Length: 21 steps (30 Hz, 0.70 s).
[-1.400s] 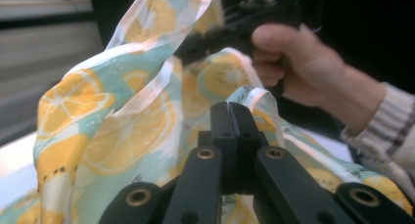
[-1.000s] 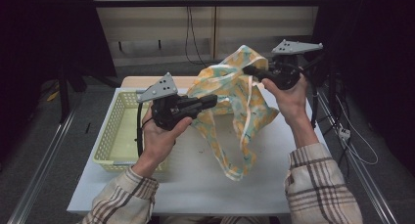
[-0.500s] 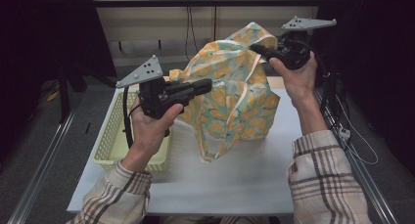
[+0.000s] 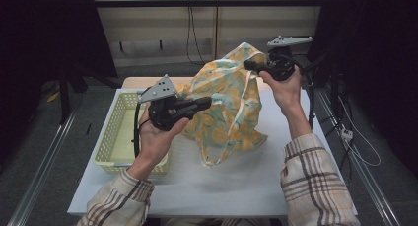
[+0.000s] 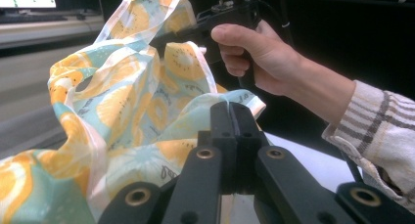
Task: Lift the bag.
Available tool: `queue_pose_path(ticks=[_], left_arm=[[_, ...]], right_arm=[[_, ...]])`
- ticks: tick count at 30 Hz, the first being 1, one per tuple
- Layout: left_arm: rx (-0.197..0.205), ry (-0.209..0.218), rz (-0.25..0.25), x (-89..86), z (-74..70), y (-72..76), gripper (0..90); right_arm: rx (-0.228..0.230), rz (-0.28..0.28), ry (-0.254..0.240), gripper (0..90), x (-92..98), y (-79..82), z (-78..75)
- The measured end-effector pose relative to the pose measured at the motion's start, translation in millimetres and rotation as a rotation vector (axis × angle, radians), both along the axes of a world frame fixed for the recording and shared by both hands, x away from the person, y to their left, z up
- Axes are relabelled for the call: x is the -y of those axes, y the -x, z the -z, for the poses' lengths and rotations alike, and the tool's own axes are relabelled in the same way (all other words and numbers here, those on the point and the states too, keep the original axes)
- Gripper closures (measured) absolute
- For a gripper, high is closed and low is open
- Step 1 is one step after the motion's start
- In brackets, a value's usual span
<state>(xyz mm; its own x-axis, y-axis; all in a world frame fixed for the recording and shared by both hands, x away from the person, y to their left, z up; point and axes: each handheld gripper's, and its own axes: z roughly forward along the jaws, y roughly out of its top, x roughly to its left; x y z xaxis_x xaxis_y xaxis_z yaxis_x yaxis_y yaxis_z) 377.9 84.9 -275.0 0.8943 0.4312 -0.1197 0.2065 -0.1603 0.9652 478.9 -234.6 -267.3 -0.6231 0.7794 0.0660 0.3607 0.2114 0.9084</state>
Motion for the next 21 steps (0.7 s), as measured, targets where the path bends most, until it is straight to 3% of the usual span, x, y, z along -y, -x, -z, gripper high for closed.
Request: queue_pose_path(ticks=[5, 13, 15, 18, 21], left_arm=[[-0.025, -0.055, -0.029, 0.0, 18.1, -8.0, 89.4], [-0.059, -0.113, -0.028, 8.8, 39.0, -17.8, 84.8], [-0.054, -0.126, -0.034, 10.2, 40.8, -17.6, 80.7], [-0.041, -0.140, -0.043, 10.6, 41.3, -16.8, 63.5], [-0.026, -0.153, -0.052, 9.5, 40.7, -15.5, 53.7]], right_arm=[[-0.038, -0.014, 0.009, 90.0, -7.0, -3.1, 19.6], [-0.093, -0.018, 0.016, 88.9, -14.6, -16.2, 41.4], [-0.096, -0.018, 0.013, 80.2, -16.0, -17.5, 43.1], [-0.097, -0.007, 0.015, 70.2, -15.8, -16.3, 42.6], [-0.109, -0.001, 0.012, 58.8, -13.2, -12.7, 41.8]])
